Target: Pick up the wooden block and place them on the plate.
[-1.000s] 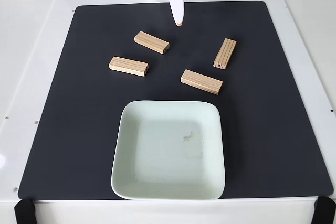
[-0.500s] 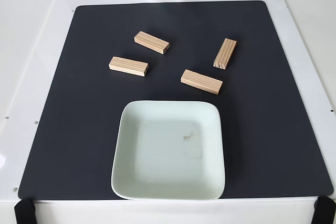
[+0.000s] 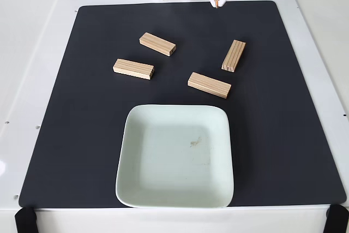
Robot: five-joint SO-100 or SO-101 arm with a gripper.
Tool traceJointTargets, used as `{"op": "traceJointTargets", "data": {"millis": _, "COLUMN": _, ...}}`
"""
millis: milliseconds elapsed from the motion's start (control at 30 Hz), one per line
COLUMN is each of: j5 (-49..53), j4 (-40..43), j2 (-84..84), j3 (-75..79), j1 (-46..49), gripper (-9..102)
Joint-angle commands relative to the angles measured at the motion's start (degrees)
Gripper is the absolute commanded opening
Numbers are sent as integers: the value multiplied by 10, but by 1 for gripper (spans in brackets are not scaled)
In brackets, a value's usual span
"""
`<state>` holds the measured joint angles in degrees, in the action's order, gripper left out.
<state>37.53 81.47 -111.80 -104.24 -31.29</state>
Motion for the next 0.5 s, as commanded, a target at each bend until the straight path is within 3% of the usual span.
{"op": "traceJointTargets", "data": {"millis": 0, "j5": 12, "j4": -15, "j2": 19, "j3": 40, "j1": 2, "gripper": 8}}
{"op": "traceJointTargets", "data": {"millis": 200, "j5": 62, "j4": -18, "j2": 58, "j3": 47, "j1": 1, "gripper": 28}}
{"op": "traceJointTargets", "data": {"millis": 333, "j5": 83, "j4": -20, "j2": 103, "j3": 51, "j1": -1, "gripper": 30}}
{"op": "traceJointTargets", "data": {"millis": 467, "j5": 88, "j4": -74, "j2": 137, "j3": 43, "j1": -4, "gripper": 30}}
